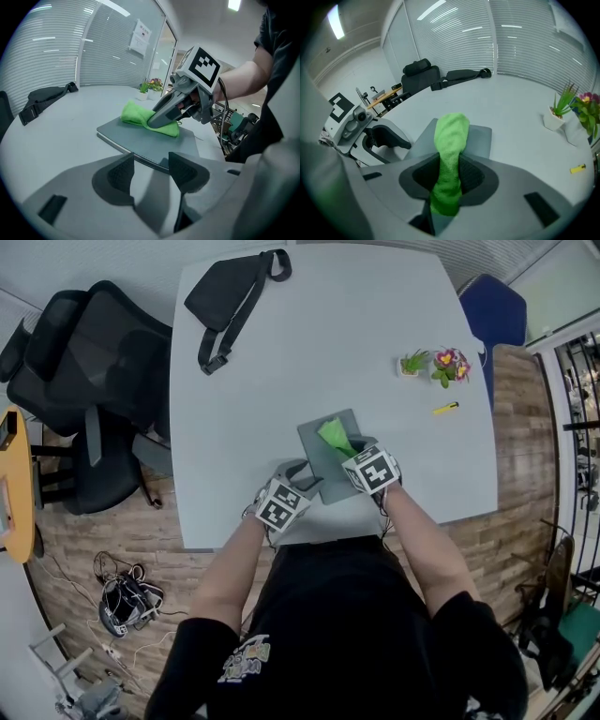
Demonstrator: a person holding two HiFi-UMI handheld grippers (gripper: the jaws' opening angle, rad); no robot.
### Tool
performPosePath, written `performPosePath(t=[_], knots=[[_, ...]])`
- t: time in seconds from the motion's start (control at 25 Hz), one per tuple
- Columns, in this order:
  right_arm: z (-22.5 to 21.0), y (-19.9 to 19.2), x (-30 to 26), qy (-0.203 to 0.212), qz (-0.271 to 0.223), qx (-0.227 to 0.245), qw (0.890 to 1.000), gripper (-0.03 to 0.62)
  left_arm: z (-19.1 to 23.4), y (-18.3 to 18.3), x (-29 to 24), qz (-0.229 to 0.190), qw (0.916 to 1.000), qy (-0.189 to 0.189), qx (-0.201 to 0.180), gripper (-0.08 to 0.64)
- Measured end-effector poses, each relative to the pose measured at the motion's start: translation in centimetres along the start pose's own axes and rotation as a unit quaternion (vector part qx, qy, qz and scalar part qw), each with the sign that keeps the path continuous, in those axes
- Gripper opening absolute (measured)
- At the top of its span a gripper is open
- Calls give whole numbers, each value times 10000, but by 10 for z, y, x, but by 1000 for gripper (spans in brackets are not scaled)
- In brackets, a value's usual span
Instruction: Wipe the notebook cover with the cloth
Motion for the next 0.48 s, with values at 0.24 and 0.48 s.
performPosePath(t=[0.24,0.48], knots=[[-22,-7,10,-171,-114,-351,9992,110,0,3,0,-9,10000,-7,2,218],[-41,-14,18,-364,-165,-665,9970,110,1,3,1,-12,10000,-15,7,218]])
Point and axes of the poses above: the fingertips, and each gripper's own axes: x backward along the fingers, z to its left, y out of its top, the point moved 10 cm from there along x, backward along the fingers, and after that the axes turned 4 degrees about -z, right-handed, at the moved point
